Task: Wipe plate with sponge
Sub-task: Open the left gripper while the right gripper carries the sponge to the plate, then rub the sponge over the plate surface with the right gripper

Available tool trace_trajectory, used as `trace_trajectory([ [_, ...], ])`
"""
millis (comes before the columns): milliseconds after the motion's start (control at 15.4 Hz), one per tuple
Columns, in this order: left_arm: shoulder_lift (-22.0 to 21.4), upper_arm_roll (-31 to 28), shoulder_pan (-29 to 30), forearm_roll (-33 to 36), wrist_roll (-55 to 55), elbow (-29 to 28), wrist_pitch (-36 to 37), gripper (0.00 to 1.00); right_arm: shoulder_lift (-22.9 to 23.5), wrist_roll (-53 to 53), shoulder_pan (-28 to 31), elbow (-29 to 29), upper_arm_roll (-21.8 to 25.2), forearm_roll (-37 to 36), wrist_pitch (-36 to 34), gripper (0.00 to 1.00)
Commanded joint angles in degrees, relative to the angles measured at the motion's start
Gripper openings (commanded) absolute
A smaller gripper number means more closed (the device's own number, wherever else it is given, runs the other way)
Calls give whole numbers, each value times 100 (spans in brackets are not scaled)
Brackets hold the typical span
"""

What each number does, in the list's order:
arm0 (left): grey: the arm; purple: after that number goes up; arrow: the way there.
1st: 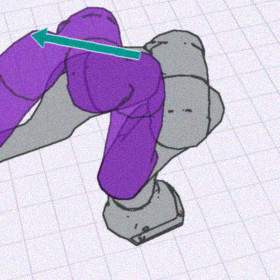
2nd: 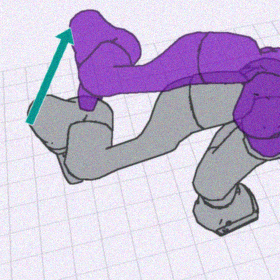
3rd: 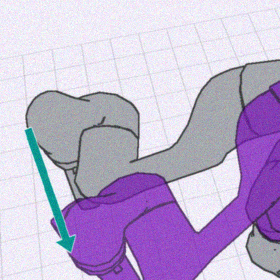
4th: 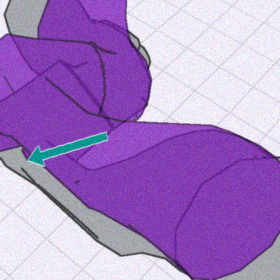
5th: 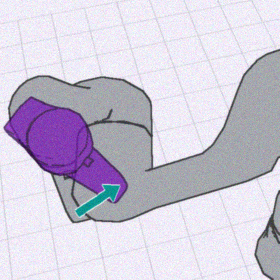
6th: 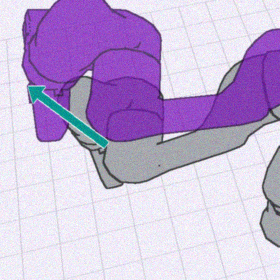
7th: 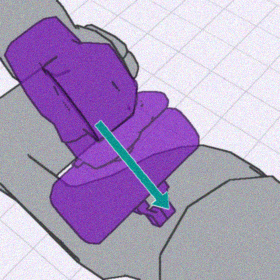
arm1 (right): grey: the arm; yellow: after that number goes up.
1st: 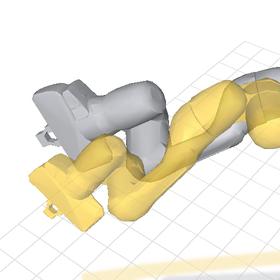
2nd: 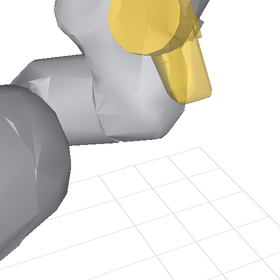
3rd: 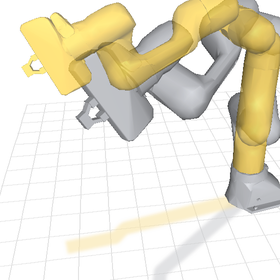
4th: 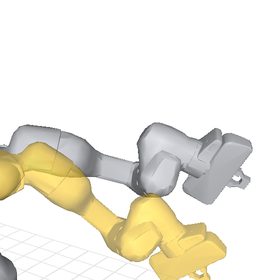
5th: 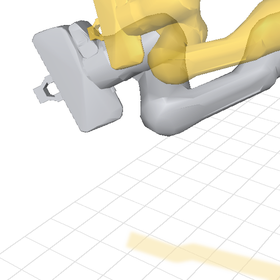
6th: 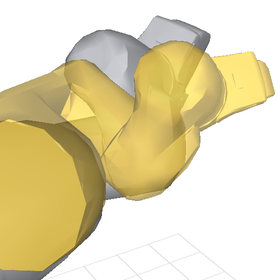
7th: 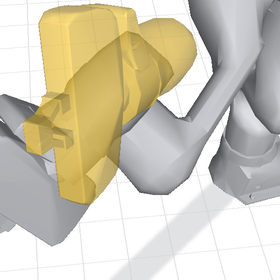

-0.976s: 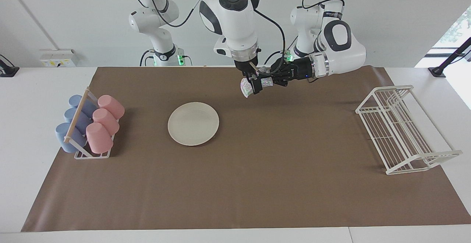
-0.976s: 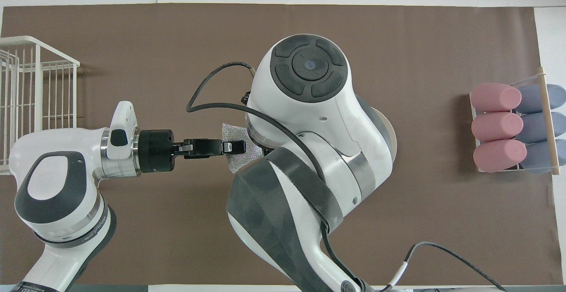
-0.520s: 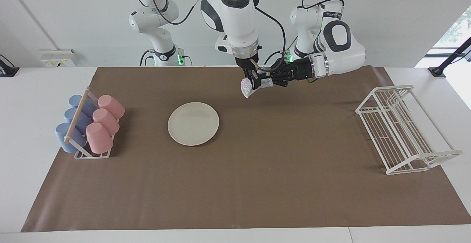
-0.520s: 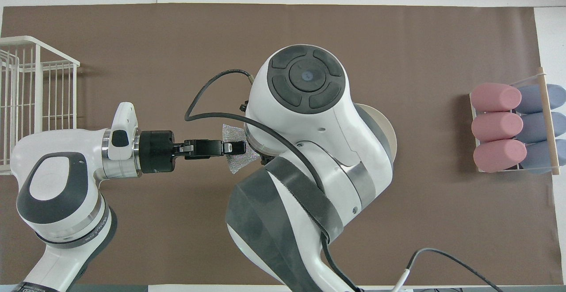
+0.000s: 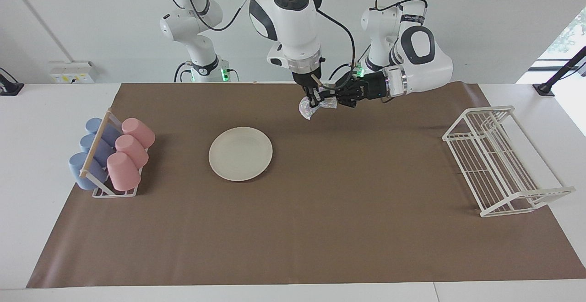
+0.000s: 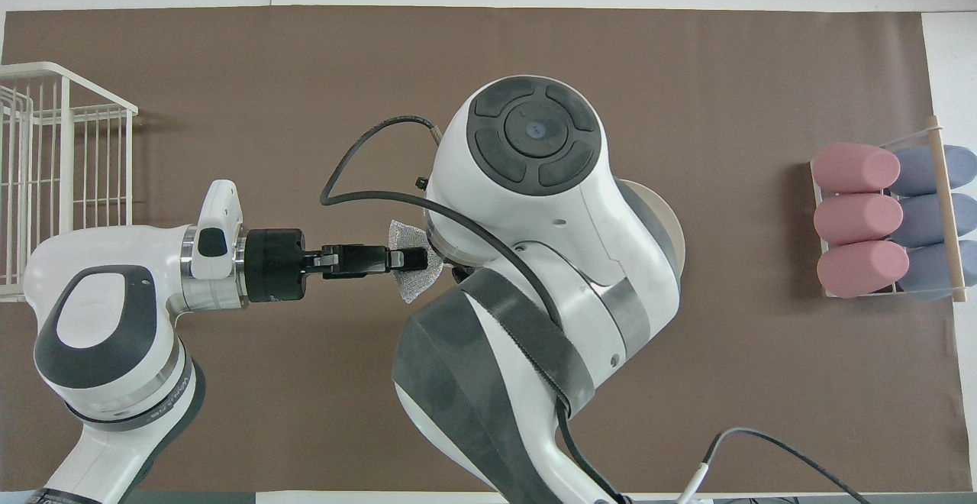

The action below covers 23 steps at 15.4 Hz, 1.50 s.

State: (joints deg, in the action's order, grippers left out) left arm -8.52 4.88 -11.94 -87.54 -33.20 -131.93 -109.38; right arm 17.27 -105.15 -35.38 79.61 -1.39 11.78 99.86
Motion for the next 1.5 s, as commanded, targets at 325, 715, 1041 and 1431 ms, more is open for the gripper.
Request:
trace_trajectory([
  [325,-264,-84,-221,-114,226,-210,-153,100,-337,563,557,737,68,-183,208,0],
  [715,-361,-110,-143,-53,576,-202,-180,100,-1111,1461,1279,3040,51,-405,2218,0],
  [1041,-484,-128,305,1543,1771,210,-127,100,-1270,1471,1236,4316,42,-378,3617,0],
  [1431,-449,-128,473,3951,2817,905,-101,100,-769,1603,1236,4573,33,-370,4226,0],
])
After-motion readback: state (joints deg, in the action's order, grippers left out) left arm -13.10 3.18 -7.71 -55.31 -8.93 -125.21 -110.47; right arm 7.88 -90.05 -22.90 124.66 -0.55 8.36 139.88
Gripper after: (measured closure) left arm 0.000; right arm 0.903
